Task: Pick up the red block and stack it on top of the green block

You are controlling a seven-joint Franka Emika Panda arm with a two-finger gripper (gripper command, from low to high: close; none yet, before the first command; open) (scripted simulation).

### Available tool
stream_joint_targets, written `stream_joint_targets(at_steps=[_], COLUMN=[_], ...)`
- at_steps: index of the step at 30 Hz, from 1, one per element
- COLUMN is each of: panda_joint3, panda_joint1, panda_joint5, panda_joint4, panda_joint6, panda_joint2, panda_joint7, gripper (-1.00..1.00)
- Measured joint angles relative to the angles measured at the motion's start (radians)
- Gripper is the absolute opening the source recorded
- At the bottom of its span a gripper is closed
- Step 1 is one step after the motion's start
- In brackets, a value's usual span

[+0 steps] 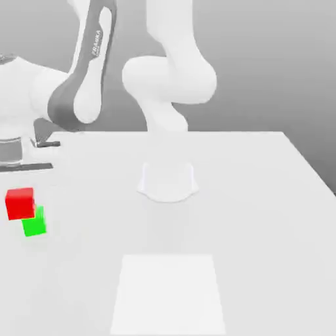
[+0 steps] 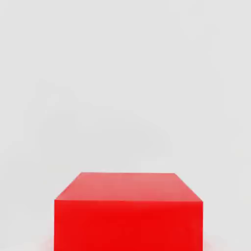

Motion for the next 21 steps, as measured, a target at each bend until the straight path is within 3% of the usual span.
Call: stream_joint_targets(at_steps=[4,21], panda_joint3=[-0.077,-0.096], panda_joint1=[-0.050,-0.021], panda_joint5=[0.014,0.148], panda_joint4=[-0.042,-0.038], panda_joint6=[0.009,0.118], panda_joint2=[-0.031,0.055], panda_joint7=[-0.135,-0.241], gripper=[-1.00,-1.00])
